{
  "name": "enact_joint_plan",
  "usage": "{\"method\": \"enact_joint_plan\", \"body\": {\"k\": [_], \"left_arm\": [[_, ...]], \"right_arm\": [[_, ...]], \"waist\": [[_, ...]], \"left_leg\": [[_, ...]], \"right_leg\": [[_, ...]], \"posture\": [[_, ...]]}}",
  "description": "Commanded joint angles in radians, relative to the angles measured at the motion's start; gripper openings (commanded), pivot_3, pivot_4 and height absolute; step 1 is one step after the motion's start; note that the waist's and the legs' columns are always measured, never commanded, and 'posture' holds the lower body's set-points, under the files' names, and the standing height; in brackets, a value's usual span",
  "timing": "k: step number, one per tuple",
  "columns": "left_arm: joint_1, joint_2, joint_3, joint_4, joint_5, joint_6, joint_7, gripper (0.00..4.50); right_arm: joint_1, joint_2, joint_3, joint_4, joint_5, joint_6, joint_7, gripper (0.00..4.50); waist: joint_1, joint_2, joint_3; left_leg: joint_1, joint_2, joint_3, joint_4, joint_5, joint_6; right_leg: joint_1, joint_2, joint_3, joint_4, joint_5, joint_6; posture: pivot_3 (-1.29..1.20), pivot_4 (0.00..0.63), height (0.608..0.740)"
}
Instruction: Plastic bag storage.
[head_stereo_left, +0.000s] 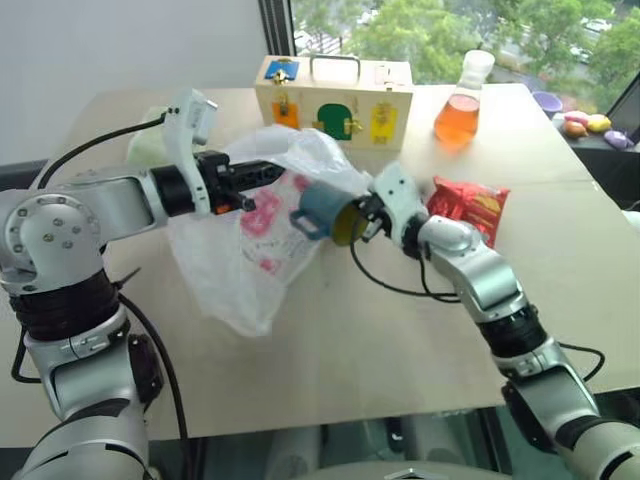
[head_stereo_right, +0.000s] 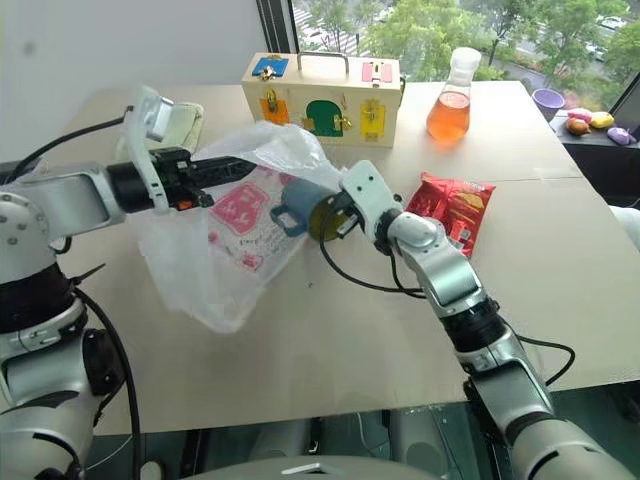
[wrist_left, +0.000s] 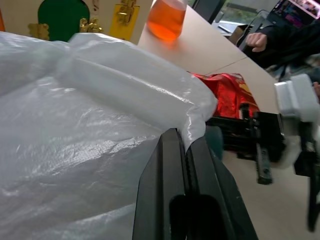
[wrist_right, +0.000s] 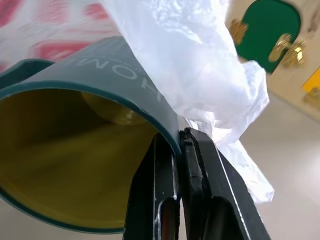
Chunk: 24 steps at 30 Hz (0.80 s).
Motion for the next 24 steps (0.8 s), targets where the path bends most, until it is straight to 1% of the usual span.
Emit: {"method": "enact_joint_plan", "body": {"k": [1, 2, 3, 4, 7, 8, 10, 11, 12, 13, 14, 17, 19, 22, 24], "left_arm": [[-0.052, -0.070, 0.066, -0.029, -0.053, 0.052, 0.068, 0.00], [-0.056, -0.091, 0.086, -0.028, -0.058, 0.066, 0.087, 0.00], [-0.055, -0.107, 0.100, -0.030, -0.062, 0.069, 0.104, 0.00], [-0.054, -0.118, 0.111, -0.036, -0.064, 0.074, 0.116, 0.00], [-0.043, -0.131, 0.129, -0.054, -0.064, 0.080, 0.142, 0.00], [-0.038, -0.135, 0.137, -0.053, -0.059, 0.077, 0.152, 0.00], [-0.011, -0.133, 0.134, -0.063, -0.041, 0.053, 0.164, 0.00], [0.005, -0.130, 0.126, -0.074, -0.033, 0.034, 0.166, 0.00], [0.021, -0.126, 0.115, -0.085, -0.026, 0.010, 0.163, 0.00], [0.033, -0.124, 0.107, -0.093, -0.020, -0.010, 0.162, 0.00], [0.048, -0.119, 0.093, -0.103, -0.004, -0.042, 0.161, 0.00], [0.077, -0.115, 0.060, -0.104, 0.048, -0.134, 0.167, 0.00], [0.088, -0.116, 0.037, -0.099, 0.078, -0.181, 0.175, 0.00], [0.089, -0.133, 0.014, -0.091, 0.098, -0.229, 0.184, 0.00], [0.096, -0.132, -0.012, -0.091, 0.110, -0.255, 0.174, 0.00]], "right_arm": [[-0.094, 0.169, -0.006, 0.141, 0.035, -0.138, 0.024, 0.07], [-0.110, 0.212, -0.019, 0.192, 0.054, -0.158, 0.048, 0.07], [-0.120, 0.231, -0.003, 0.236, 0.042, -0.190, 0.076, 0.71], [-0.124, 0.239, 0.015, 0.262, 0.020, -0.221, 0.094, 0.93], [-0.113, 0.246, 0.038, 0.271, -0.017, -0.278, 0.097, 2.34], [-0.100, 0.228, 0.049, 0.252, -0.041, -0.289, 0.097, 2.73], [-0.062, 0.180, 0.010, 0.172, -0.010, -0.238, 0.132, 2.73], [-0.043, 0.148, 0.001, 0.126, -0.001, -0.221, 0.158, 3.42], [-0.025, 0.118, -0.010, 0.079, -0.004, -0.212, 0.162, 3.68], [-0.007, 0.090, -0.014, 0.035, -0.014, -0.207, 0.159, 4.09], [0.026, 0.042, -0.021, -0.053, 0.001, -0.188, 0.191, 4.31], [0.130, -0.102, -0.064, -0.343, 0.076, -0.093, 0.274, 4.31], [0.177, -0.184, -0.091, -0.493, 0.106, -0.047, 0.298, 4.31], [0.224, -0.260, -0.132, -0.627, 0.153, 0.031, 0.309, 4.31], [0.253, -0.320, -0.147, -0.678, 0.129, 0.048, 0.301, 4.31]], "waist": [[-0.004, 0.000, 0.000], [-0.007, 0.000, 0.000], [-0.008, 0.000, 0.000], [-0.009, 0.000, 0.000], [0.000, 0.000, 0.000], [0.001, 0.000, 0.000], [0.002, 0.000, 0.000], [0.002, 0.000, 0.000], [0.003, 0.000, 0.000], [0.003, 0.000, 0.000], [0.003, 0.000, 0.000], [0.005, 0.001, 0.001], [0.001, 0.001, 0.001], [-0.002, 0.002, 0.001], [-0.001, 0.002, 0.001]], "left_leg": [[0.000, 0.000, 0.000, 0.000, 0.000, 0.000], [0.001, 0.000, 0.000, 0.000, 0.000, 0.000], [0.001, 0.000, -0.001, -0.001, 0.000, 0.000], [0.002, 0.000, -0.001, -0.002, 0.000, 0.000], [0.001, -0.001, -0.002, -0.002, 0.000, 0.000], [0.001, -0.003, -0.002, -0.002, 0.000, -0.001], [0.001, -0.004, -0.002, -0.002, 0.000, -0.001], [0.001, -0.005, -0.003, -0.002, 0.001, -0.001], [0.001, -0.005, -0.003, -0.002, 0.001, -0.002], [0.000, -0.005, -0.003, -0.002, 0.001, -0.003], [0.000, -0.005, -0.003, -0.002, 0.002, -0.003], [0.000, -0.005, -0.005, -0.002, 0.001, -0.003], [0.000, -0.005, -0.004, -0.002, 0.001, -0.002], [0.002, -0.005, -0.003, -0.002, 0.001, -0.002], [0.003, -0.004, -0.003, -0.002, 0.001, -0.002]], "right_leg": [[0.000, 0.000, 0.000, 0.000, 0.000, 0.000], [0.000, 0.000, 0.000, 0.001, 0.000, 0.000], [0.000, 0.001, 0.000, 0.001, 0.000, 0.000], [0.000, 0.001, 0.000, 0.001, 0.000, -0.001], [0.000, -0.001, -0.001, 0.001, 0.000, 0.000], [0.000, -0.003, -0.001, 0.001, 0.001, 0.000], [0.001, -0.004, -0.001, 0.001, 0.001, 0.000], [0.001, -0.004, -0.001, 0.001, 0.001, 0.000], [0.001, -0.004, -0.001, 0.001, 0.001, 0.000], [0.001, -0.004, -0.001, 0.001, 0.001, 0.000], [0.001, -0.004, -0.001, 0.001, 0.001, 0.000], [0.000, -0.004, -0.002, 0.001, 0.000, 0.000], [0.000, -0.004, -0.002, 0.001, 0.000, 0.000], [0.001, -0.003, -0.001, 0.001, 0.000, 0.000], [0.001, -0.001, 0.000, 0.001, 0.000, 0.000]], "posture": [[0.00, 0.150, 0.740], [0.00, 0.150, 0.740], [0.00, 0.150, 0.740], [0.00, 0.150, 0.740], [0.00, 0.150, 0.740], [0.00, 0.150, 0.740], [0.00, 0.150, 0.740], [0.00, 0.150, 0.740], [0.00, 0.150, 0.740], [0.00, 0.150, 0.740], [0.00, 0.150, 0.740], [0.00, 0.150, 0.740], [0.00, 0.150, 0.740], [0.00, 0.150, 0.740], [0.00, 0.150, 0.740]]}}
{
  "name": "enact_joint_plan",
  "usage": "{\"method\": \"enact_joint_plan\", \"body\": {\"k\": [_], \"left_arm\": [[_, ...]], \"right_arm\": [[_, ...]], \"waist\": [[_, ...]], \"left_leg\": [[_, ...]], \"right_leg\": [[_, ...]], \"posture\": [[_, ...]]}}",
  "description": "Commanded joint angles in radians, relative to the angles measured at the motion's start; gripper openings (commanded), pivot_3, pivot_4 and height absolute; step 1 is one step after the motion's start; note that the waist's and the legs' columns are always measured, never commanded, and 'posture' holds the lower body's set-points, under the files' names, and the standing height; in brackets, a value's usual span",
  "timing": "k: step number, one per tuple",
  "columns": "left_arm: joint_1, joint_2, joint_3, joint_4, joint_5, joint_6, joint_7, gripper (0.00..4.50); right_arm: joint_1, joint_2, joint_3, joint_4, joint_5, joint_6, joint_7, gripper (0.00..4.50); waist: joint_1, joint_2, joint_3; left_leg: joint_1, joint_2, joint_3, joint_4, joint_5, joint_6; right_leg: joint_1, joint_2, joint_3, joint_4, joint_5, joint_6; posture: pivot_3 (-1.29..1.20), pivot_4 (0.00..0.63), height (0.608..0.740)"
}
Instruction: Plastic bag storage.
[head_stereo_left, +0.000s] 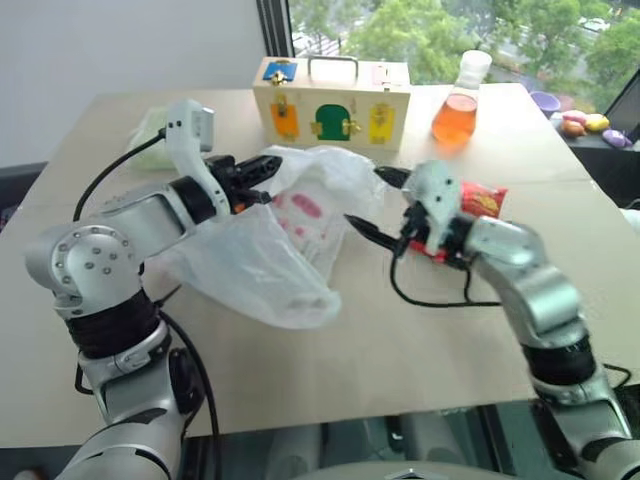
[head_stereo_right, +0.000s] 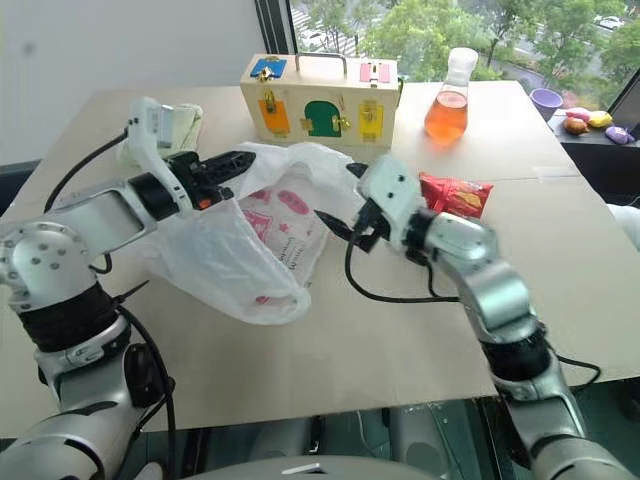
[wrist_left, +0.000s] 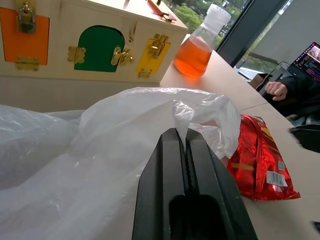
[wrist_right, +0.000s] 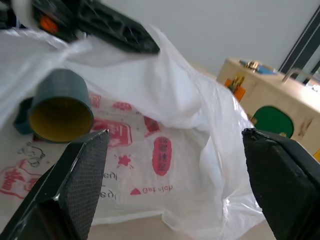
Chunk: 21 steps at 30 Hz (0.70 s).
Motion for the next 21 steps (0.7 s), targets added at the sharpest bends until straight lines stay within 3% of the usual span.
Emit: {"method": "enact_joint_plan", "body": {"k": [1, 4, 7, 12, 21], "left_arm": [[0.006, 0.017, -0.040, -0.014, 0.022, -0.069, -0.026, 0.00], [0.010, 0.030, -0.068, 0.007, 0.029, -0.098, -0.054, 0.00], [0.014, 0.037, -0.089, 0.010, 0.034, -0.119, -0.070, 0.00], [0.003, 0.026, -0.098, 0.027, 0.026, -0.133, -0.075, 0.00], [0.001, 0.019, -0.102, 0.027, 0.021, -0.136, -0.070, 0.00]], "right_arm": [[0.073, -0.122, -0.027, -0.103, -0.151, 0.009, -0.077, 4.31], [0.253, -0.328, 0.004, -0.084, -0.440, -0.098, -0.175, 4.31], [0.381, -0.412, 0.020, -0.043, -0.550, -0.182, -0.217, 4.31], [0.422, -0.394, 0.053, 0.065, -0.652, -0.291, -0.270, 4.31], [0.269, -0.283, 0.150, 0.393, -0.889, -0.333, -0.404, 4.31]], "waist": [[0.003, 0.000, 0.000], [0.020, -0.001, 0.000], [0.024, -0.002, 0.000], [0.005, -0.002, 0.000], [0.004, -0.003, 0.001]], "left_leg": [[0.000, 0.000, 0.000, 0.000, 0.000, 0.000], [0.000, -0.001, 0.000, 0.002, 0.001, 0.000], [-0.001, -0.002, 0.003, 0.002, 0.001, 0.000], [0.000, -0.001, 0.004, 0.002, 0.001, 0.000], [0.001, -0.001, 0.004, 0.003, 0.001, 0.000]], "right_leg": [[0.000, 0.000, 0.000, 0.000, 0.000, 0.000], [0.002, -0.001, 0.000, -0.001, -0.002, 0.004], [0.002, -0.001, 0.003, -0.002, -0.003, 0.004], [0.001, 0.000, 0.006, -0.002, -0.002, 0.005], [0.002, 0.001, 0.006, -0.001, -0.002, 0.005]], "posture": [[0.00, 0.150, 0.740], [0.00, 0.150, 0.740], [0.00, 0.150, 0.740], [0.00, 0.150, 0.740], [0.00, 0.150, 0.740]]}}
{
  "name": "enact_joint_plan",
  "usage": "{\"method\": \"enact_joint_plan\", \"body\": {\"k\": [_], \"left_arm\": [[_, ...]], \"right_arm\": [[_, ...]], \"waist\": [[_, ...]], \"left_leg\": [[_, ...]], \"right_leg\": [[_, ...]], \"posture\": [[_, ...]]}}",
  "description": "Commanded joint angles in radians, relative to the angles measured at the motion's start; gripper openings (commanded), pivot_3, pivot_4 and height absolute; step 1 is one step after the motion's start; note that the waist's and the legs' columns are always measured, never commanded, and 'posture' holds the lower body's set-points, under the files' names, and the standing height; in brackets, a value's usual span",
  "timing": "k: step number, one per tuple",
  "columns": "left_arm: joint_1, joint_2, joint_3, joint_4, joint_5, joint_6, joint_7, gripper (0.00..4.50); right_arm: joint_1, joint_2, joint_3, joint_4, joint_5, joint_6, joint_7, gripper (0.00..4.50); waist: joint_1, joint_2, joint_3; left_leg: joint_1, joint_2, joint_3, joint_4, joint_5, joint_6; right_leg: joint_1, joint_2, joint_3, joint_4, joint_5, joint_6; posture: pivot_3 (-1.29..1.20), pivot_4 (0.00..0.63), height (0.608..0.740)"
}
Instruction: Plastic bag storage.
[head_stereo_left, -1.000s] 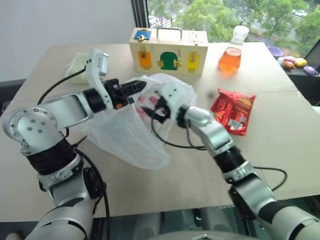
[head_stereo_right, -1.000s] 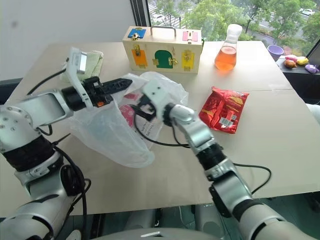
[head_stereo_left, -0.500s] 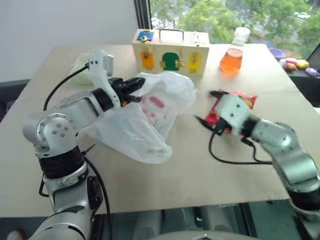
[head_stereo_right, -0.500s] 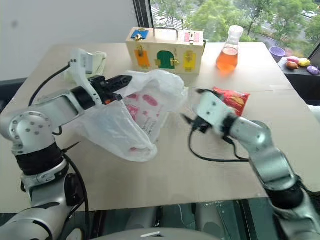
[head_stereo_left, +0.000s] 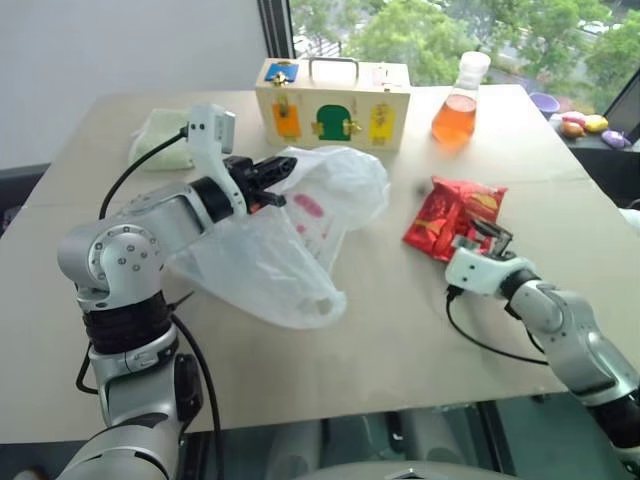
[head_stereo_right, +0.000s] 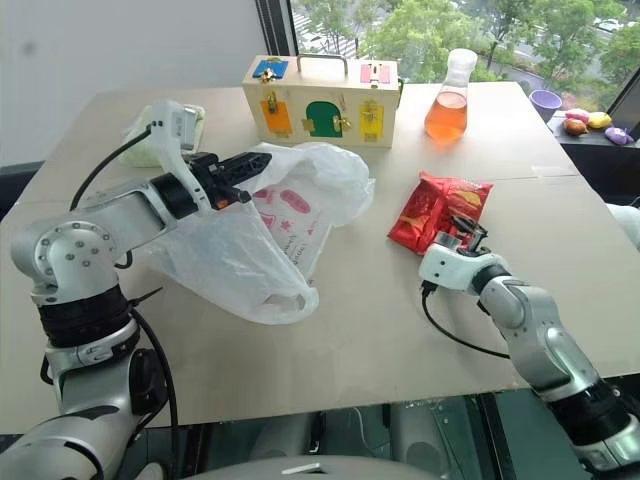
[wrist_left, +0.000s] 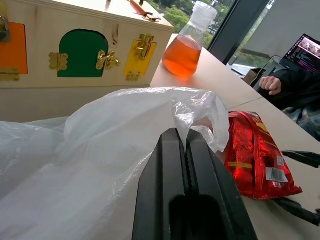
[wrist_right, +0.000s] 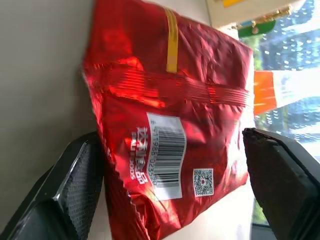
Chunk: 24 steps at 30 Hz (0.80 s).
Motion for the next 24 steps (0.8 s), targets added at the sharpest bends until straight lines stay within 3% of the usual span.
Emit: {"method": "enact_joint_plan", "body": {"k": [1, 6, 10, 17, 24], "left_arm": [[-0.015, -0.002, 0.006, -0.019, -0.014, -0.020, 0.002, 0.00], [-0.012, -0.008, 0.011, -0.027, -0.016, -0.020, 0.013, 0.00], [-0.013, -0.007, 0.022, -0.020, -0.015, -0.027, 0.019, 0.00], [-0.060, 0.025, -0.005, 0.091, 0.007, -0.063, -0.043, 0.00], [-0.138, 0.053, -0.074, 0.213, 0.063, -0.124, -0.128, 0.00]], "right_arm": [[-0.043, 0.042, 0.035, 0.123, -0.096, -0.021, -0.076, 4.31], [-0.073, 0.076, 0.044, 0.208, -0.128, -0.078, -0.119, 1.92], [-0.047, 0.044, -0.031, 0.086, -0.060, -0.167, -0.094, 0.06], [0.070, -0.052, -0.208, -0.333, 0.256, -0.362, 0.100, 0.06], [0.068, -0.086, -0.163, -0.457, 0.437, -0.419, 0.310, 0.06]], "waist": [[0.000, -0.001, -0.001], [0.000, -0.003, -0.002], [0.001, -0.002, -0.001], [0.001, -0.001, 0.000], [0.003, -0.002, 0.000]], "left_leg": [[0.000, 0.000, 0.000, 0.000, 0.000, 0.000], [0.000, 0.000, 0.000, 0.000, 0.000, 0.000], [0.000, 0.000, -0.001, 0.000, 0.000, 0.000], [0.000, 0.000, 0.000, -0.001, 0.000, 0.000], [0.001, 0.000, -0.002, 0.000, 0.000, 0.000]], "right_leg": [[0.000, 0.000, 0.000, 0.000, 0.001, -0.001], [0.001, 0.000, 0.001, -0.001, 0.002, -0.003], [0.001, 0.000, 0.000, -0.001, 0.002, -0.003], [0.001, 0.000, 0.000, -0.001, 0.000, 0.000], [0.003, 0.000, -0.001, -0.003, 0.000, 0.001]], "posture": [[0.00, 0.150, 0.740], [0.00, 0.150, 0.740], [0.00, 0.150, 0.740], [0.00, 0.150, 0.740], [0.00, 0.150, 0.740]]}}
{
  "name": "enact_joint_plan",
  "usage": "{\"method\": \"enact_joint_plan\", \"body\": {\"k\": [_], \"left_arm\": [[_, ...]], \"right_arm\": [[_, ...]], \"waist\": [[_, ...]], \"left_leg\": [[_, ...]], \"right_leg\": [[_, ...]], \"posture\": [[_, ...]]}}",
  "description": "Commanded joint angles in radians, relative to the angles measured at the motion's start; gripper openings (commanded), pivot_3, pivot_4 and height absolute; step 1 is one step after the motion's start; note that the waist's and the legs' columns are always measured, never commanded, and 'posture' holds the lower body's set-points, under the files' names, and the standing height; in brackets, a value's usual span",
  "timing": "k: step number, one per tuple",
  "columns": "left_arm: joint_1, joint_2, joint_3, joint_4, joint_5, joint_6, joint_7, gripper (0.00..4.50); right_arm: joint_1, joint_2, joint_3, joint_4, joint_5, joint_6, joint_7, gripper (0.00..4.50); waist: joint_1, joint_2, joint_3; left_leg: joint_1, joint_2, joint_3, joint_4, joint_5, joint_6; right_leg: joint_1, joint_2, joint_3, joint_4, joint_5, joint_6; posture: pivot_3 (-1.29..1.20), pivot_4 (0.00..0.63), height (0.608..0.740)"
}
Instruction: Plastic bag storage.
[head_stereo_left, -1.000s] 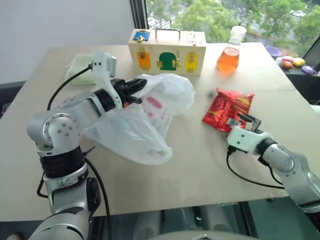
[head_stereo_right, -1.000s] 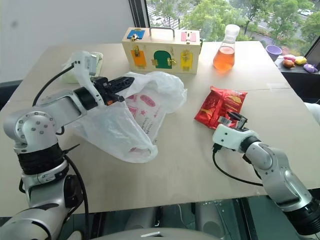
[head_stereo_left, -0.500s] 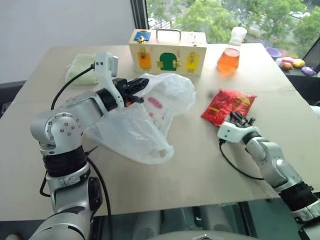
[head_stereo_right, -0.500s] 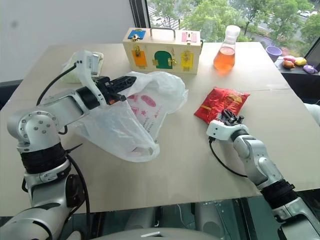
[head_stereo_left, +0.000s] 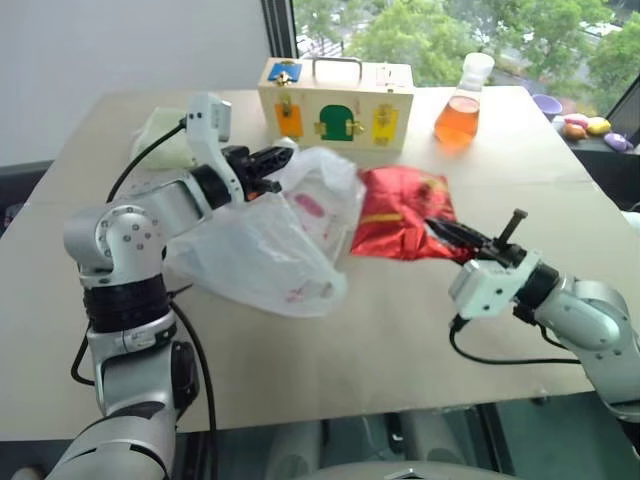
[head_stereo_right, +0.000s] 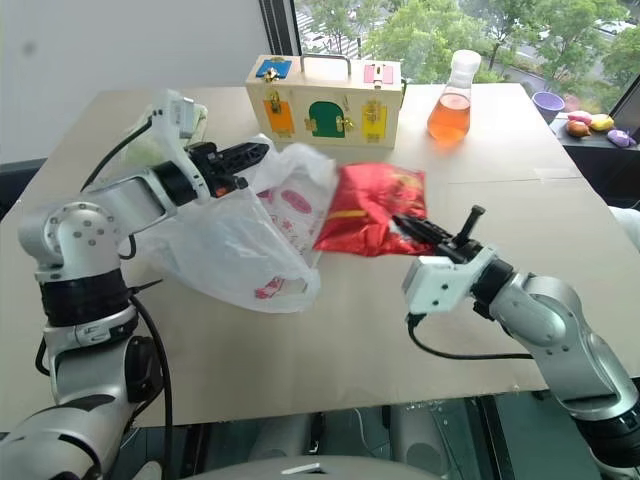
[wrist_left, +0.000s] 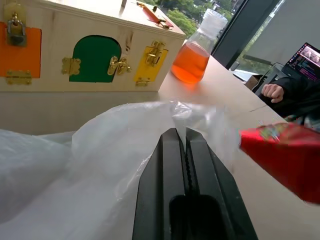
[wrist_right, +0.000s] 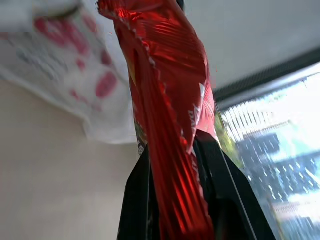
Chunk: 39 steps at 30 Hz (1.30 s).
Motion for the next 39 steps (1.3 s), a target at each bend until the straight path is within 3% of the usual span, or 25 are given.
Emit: {"method": "enact_joint_plan", "body": {"k": [1, 4, 12, 14, 19, 24, 30, 34, 36, 37, 39], "left_arm": [[-0.046, 0.023, -0.014, 0.022, 0.017, -0.041, -0.048, 0.00], [-0.055, 0.037, -0.023, 0.030, 0.035, -0.044, -0.057, 0.00], [-0.041, 0.069, 0.008, 0.000, 0.029, -0.018, -0.046, 0.00], [-0.028, 0.068, 0.017, -0.031, -0.006, -0.002, -0.069, 0.00], [0.020, 0.094, 0.037, -0.125, -0.117, 0.094, -0.131, 0.00], [0.062, 0.154, 0.075, -0.178, -0.232, 0.213, -0.162, 0.00], [0.035, 0.134, 0.148, -0.170, -0.372, 0.312, -0.083, 0.00], [0.034, 0.104, 0.134, -0.161, -0.331, 0.278, 0.008, 0.00], [0.036, 0.083, 0.128, -0.162, -0.306, 0.247, 0.041, 0.00], [0.034, 0.073, 0.130, -0.158, -0.304, 0.240, 0.056, 0.00], [0.032, 0.067, 0.129, -0.156, -0.302, 0.235, 0.070, 0.00]], "right_arm": [[-0.031, -0.005, 0.031, -0.014, 0.046, -0.057, 0.075, 0.06], [-0.054, 0.013, 0.052, 0.002, 0.048, -0.081, 0.102, 0.06], [0.042, -0.014, -0.100, -0.032, 0.118, -0.067, 0.126, 0.06], [0.030, 0.015, -0.050, -0.001, 0.084, -0.084, 0.122, 0.06], [-0.166, 0.175, 0.141, 0.266, -0.092, -0.152, 0.067, 0.06], [-0.431, 0.321, 0.216, 0.522, -0.155, -0.188, 0.036, 0.06], [-0.622, 0.443, 0.328, 0.823, -0.322, -0.239, -0.057, 0.06], [-0.708, 0.564, 0.392, 0.948, -0.335, -0.275, -0.076, 0.06], [-0.721, 0.624, 0.410, 0.968, -0.260, -0.276, 0.006, 0.06], [-0.721, 0.645, 0.414, 0.973, -0.225, -0.273, 0.042, 0.69], [-0.715, 0.657, 0.418, 0.979, -0.202, -0.269, 0.077, 1.28]], "waist": [[0.000, 0.000, 0.000], [-0.002, 0.000, 0.000], [0.007, 0.000, 0.000], [0.006, 0.000, 0.000], [-0.009, 0.000, 0.001], [-0.012, 0.000, 0.004], [-0.002, 0.000, 0.004], [-0.005, 0.000, 0.004], [-0.008, 0.000, 0.004], [-0.008, 0.000, 0.004], [-0.007, 0.000, 0.004]], "left_leg": [[0.000, 0.000, 0.000, 0.000, 0.000, 0.000], [0.000, 0.000, 0.000, 0.000, 0.000, 0.000], [-0.001, 0.000, 0.000, 0.000, 0.000, 0.000], [-0.001, 0.000, 0.000, -0.001, 0.000, 0.000], [0.001, 0.001, 0.002, 0.000, 0.000, 0.000], [0.003, 0.001, 0.001, 0.001, 0.001, 0.000], [0.000, 0.003, -0.001, 0.000, 0.001, -0.001], [-0.003, -0.002, -0.001, 0.000, 0.002, -0.004], [-0.003, -0.002, -0.001, -0.002, 0.003, -0.005], [-0.002, -0.002, -0.002, -0.002, 0.003, -0.005], [-0.002, -0.001, -0.003, -0.004, 0.003, -0.006]], "right_leg": [[0.000, 0.000, 0.000, 0.000, 0.000, 0.000], [0.000, 0.001, 0.000, 0.000, 0.000, 0.000], [0.000, 0.000, 0.000, -0.001, 0.001, -0.002], [0.000, 0.000, 0.000, -0.001, 0.001, -0.002], [0.000, 0.000, 0.002, 0.000, 0.000, 0.000], [-0.001, 0.003, 0.003, 0.005, 0.000, -0.001], [-0.003, 0.004, 0.001, 0.004, 0.003, -0.005], [-0.005, -0.001, 0.002, 0.003, 0.003, -0.005], [-0.006, -0.001, 0.002, 0.003, 0.003, -0.005], [-0.006, -0.001, 0.002, 0.003, 0.003, -0.005], [-0.006, -0.001, 0.001, 0.003, 0.003, -0.005]], "posture": [[0.00, 0.150, 0.740], [0.00, 0.150, 0.740], [0.00, 0.150, 0.740], [0.00, 0.150, 0.740], [0.00, 0.150, 0.740], [0.00, 0.150, 0.740], [0.00, 0.150, 0.740], [0.00, 0.150, 0.740], [0.00, 0.150, 0.740], [0.00, 0.150, 0.740], [0.00, 0.150, 0.740]]}}
